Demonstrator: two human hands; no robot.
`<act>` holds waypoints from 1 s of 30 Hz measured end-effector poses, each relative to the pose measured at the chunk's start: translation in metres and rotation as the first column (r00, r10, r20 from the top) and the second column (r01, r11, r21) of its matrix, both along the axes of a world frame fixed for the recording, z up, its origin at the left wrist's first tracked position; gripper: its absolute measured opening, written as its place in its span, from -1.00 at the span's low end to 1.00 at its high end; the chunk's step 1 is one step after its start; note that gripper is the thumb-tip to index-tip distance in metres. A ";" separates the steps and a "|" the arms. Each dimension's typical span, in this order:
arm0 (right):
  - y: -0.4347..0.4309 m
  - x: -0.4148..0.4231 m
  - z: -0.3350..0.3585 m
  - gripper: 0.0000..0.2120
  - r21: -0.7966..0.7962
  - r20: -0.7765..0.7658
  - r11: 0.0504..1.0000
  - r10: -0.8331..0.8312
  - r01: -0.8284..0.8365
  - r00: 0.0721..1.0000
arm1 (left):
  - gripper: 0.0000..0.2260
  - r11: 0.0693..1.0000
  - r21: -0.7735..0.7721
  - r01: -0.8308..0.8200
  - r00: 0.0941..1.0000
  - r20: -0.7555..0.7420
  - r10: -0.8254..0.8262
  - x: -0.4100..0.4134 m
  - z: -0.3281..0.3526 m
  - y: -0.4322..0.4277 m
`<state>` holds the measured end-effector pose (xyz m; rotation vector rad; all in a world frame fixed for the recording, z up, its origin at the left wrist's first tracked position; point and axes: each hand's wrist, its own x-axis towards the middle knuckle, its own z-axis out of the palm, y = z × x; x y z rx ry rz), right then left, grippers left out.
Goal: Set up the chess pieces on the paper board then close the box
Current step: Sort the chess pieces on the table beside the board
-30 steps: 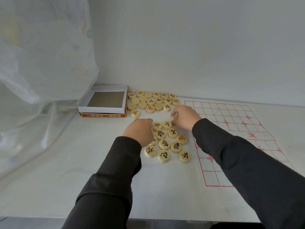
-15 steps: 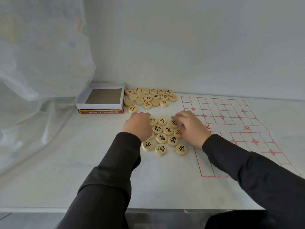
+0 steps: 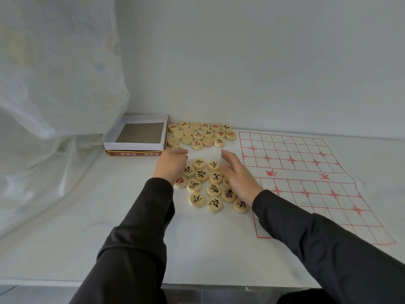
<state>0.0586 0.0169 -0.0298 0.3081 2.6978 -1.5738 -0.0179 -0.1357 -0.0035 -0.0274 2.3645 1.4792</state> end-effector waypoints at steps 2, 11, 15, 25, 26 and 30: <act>0.004 -0.001 0.006 -0.47 0.067 -0.002 0.998 0.001 -0.001 1.000 | -0.64 1.000 0.024 -0.007 1.000 0.018 0.007 0.000 0.000 -0.001; 0.025 0.003 0.017 -0.47 0.433 0.188 0.894 0.036 -0.116 0.981 | -0.64 0.999 0.033 0.042 0.998 0.046 -0.044 0.000 0.001 0.003; 0.036 0.003 0.017 -0.68 0.561 0.148 0.826 -0.031 -0.058 0.988 | -0.63 0.991 -0.027 0.132 0.991 -0.003 -0.132 0.001 0.002 0.003; 0.036 -0.034 0.016 -0.56 0.600 0.110 0.800 -0.074 -0.007 0.991 | -0.66 0.779 -0.592 0.204 0.952 -0.065 -0.299 0.001 0.005 -0.014; 0.033 -0.036 0.016 -0.52 0.575 0.092 0.818 -0.058 -0.006 0.994 | -0.67 0.754 -0.616 0.229 0.947 -0.039 -0.319 0.001 0.006 -0.017; 0.028 -0.033 0.011 -0.50 0.718 0.063 0.695 -0.103 0.027 0.993 | -0.62 0.773 -0.573 0.272 0.935 -0.034 -0.353 0.004 0.010 -0.019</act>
